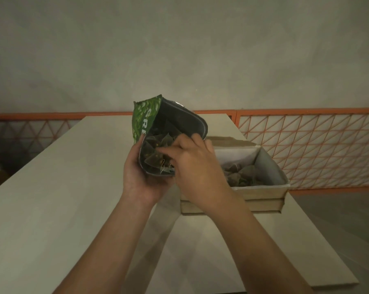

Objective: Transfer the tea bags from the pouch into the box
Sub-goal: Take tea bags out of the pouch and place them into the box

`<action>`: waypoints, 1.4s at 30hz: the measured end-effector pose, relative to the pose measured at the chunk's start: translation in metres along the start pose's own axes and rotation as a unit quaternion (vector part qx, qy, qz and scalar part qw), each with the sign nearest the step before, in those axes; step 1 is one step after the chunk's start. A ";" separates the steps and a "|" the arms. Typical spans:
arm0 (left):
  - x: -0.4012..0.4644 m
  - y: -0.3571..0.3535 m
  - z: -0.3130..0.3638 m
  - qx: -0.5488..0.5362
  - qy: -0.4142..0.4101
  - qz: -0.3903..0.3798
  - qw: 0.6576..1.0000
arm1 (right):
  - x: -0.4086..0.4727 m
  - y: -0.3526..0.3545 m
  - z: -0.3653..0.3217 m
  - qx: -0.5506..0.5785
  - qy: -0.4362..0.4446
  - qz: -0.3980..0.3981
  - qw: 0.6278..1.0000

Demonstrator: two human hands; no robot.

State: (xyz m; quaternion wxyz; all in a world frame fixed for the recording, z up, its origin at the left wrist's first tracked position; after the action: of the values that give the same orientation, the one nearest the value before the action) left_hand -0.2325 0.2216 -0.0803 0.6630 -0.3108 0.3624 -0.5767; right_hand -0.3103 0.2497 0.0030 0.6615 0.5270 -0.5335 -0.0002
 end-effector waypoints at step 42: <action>-0.012 -0.016 -0.007 -0.024 0.020 -0.045 0.998 | -0.050 -0.001 0.147 0.133 -0.265 -0.060 0.953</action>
State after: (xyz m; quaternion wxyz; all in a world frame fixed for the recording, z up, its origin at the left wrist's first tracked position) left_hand -0.2477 0.2309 -0.0698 0.6210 -0.3309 0.3753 -0.6033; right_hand -0.4356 0.1748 -0.0511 0.4194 0.6222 -0.6520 -0.1087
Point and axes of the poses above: each hand's wrist, its own x-axis towards the middle knuckle, its own y-axis out of the back of the hand, z = x × y, the point moved 9 cm from there along x, towards the middle knuckle, and after that the axes turned 6 degrees about z, right-handed, at the moved point
